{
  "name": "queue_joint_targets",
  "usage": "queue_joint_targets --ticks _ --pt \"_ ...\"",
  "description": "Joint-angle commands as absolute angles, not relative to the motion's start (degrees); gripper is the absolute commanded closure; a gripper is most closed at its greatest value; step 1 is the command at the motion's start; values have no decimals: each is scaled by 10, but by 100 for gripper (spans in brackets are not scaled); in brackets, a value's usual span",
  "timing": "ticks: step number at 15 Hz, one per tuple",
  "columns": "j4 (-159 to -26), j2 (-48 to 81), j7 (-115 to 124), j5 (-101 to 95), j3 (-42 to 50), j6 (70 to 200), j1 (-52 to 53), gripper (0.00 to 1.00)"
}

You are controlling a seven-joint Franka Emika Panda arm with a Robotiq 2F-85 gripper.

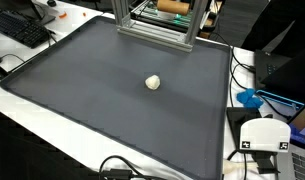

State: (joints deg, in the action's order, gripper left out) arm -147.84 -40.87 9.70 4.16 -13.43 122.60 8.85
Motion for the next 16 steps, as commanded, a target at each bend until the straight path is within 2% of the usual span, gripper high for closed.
queue_joint_targets --ticks 1,12,13,16 --pt "-1459 -369 87 29 -137 1272 91 65" --pt "-1430 -229 76 29 -140 1431 106 65" --pt "-1448 -251 90 24 -142 1422 101 40" --pt "-1434 -228 87 25 -142 1425 104 40"
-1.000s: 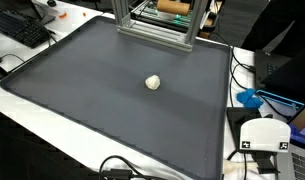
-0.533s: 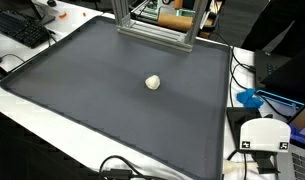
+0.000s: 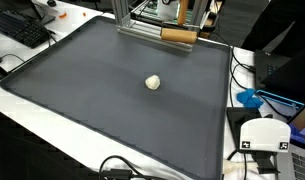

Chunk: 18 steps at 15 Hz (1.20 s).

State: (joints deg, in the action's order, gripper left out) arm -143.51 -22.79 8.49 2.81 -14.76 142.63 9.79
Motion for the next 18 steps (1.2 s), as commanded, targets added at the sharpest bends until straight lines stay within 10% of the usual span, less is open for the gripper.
queue_joint_targets --ticks 1,5,6,18 --pt "-1432 -226 87 25 -142 1425 104 40" --pt "-1430 -226 86 25 -142 1425 104 40" --pt "-1427 -218 81 27 -140 1435 105 65" --pt "-1339 -77 95 -90 -136 1485 60 65"
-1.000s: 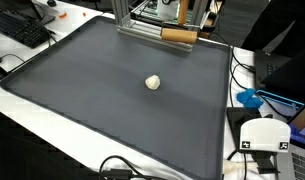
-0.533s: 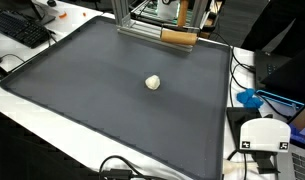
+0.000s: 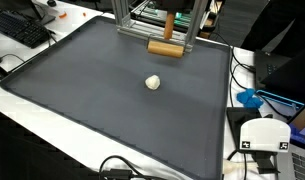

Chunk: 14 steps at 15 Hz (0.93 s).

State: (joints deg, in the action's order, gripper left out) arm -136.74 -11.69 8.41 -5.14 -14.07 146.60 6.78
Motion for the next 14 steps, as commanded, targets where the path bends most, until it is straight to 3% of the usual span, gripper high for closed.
queue_joint_targets --ticks 1,14 --pt "-1331 -63 95 -96 -133 1489 59 65" --pt "-1246 60 142 -157 -90 1496 78 65"
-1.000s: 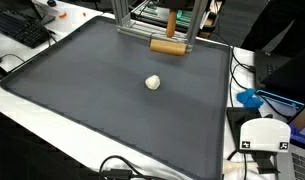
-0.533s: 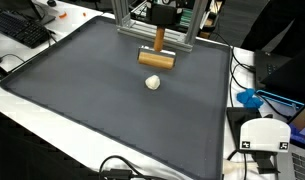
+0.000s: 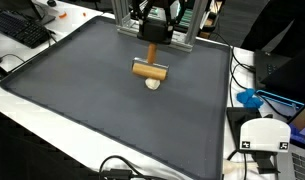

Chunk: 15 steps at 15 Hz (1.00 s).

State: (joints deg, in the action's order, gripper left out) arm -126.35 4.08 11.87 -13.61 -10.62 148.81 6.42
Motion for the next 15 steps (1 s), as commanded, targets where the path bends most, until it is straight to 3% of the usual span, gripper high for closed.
queue_joint_targets --ticks 1,15 --pt "-1243 66 147 -161 -87 1499 80 65" --pt "-1245 84 121 -128 -72 1440 90 65"
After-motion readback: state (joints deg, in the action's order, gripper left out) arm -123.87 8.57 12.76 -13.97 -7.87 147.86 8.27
